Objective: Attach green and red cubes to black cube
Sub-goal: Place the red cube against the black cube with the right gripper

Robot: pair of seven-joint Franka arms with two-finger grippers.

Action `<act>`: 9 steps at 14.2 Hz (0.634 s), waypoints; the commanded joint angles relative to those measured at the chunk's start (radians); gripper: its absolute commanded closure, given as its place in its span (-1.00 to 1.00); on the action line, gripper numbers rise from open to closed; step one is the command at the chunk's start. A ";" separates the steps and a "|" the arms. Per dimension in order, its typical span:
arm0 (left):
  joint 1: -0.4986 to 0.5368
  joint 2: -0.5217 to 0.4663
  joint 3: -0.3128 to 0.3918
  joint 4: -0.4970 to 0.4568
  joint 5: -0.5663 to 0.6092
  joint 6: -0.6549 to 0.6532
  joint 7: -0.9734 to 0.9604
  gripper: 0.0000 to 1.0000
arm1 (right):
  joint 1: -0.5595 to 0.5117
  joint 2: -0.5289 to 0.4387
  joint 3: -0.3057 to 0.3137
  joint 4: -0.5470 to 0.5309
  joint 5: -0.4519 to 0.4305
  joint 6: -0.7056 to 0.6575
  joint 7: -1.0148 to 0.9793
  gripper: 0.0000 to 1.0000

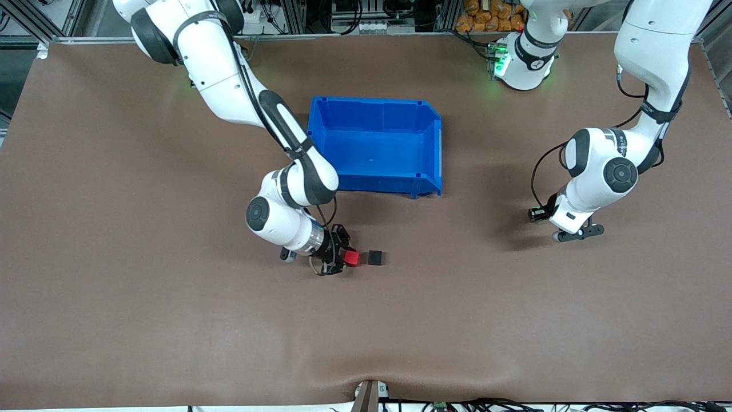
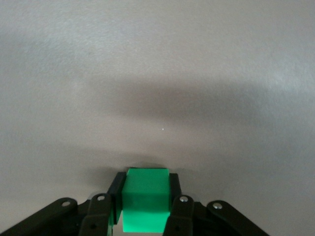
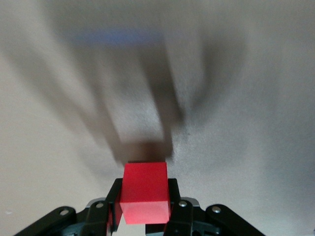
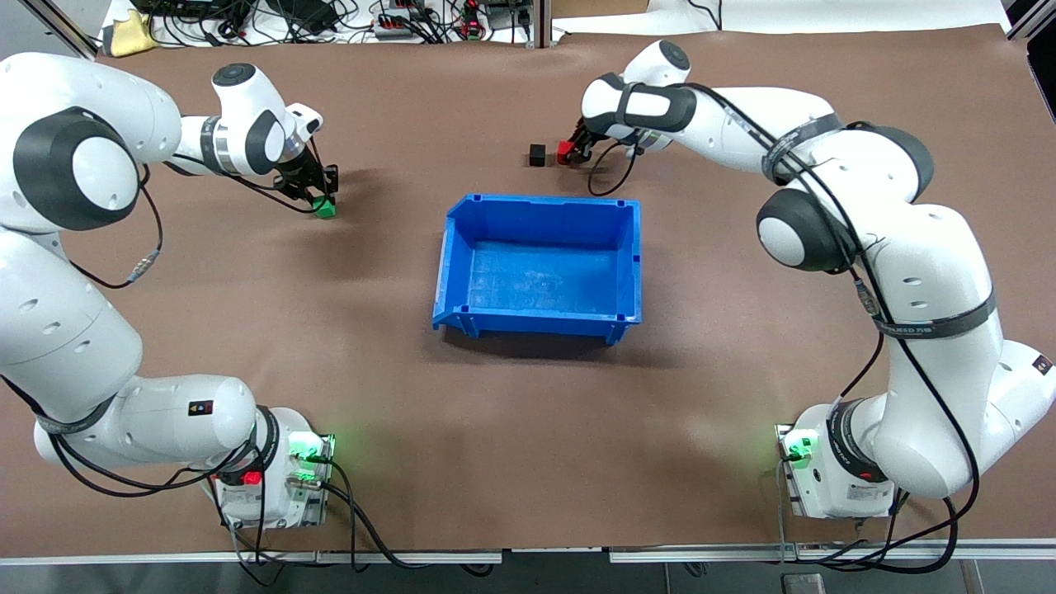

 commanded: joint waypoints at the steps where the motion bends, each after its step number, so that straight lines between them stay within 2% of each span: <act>1: -0.009 -0.015 -0.019 0.010 0.016 0.004 -0.168 1.00 | 0.026 0.072 -0.013 0.107 0.021 0.002 0.048 1.00; 5: -0.019 0.002 -0.055 0.084 0.001 0.001 -0.447 1.00 | 0.078 0.083 -0.013 0.118 0.019 0.035 0.074 1.00; 6: -0.022 0.003 -0.071 0.093 0.001 -0.002 -0.520 1.00 | 0.082 0.084 -0.013 0.118 0.019 0.035 0.074 0.59; 8: -0.047 0.022 -0.107 0.122 -0.001 -0.006 -0.698 1.00 | 0.099 0.090 -0.013 0.123 0.019 0.035 0.073 -0.79; 9: -0.067 0.026 -0.113 0.134 -0.001 -0.006 -0.790 1.00 | 0.118 0.090 -0.014 0.125 0.015 0.035 0.068 -1.00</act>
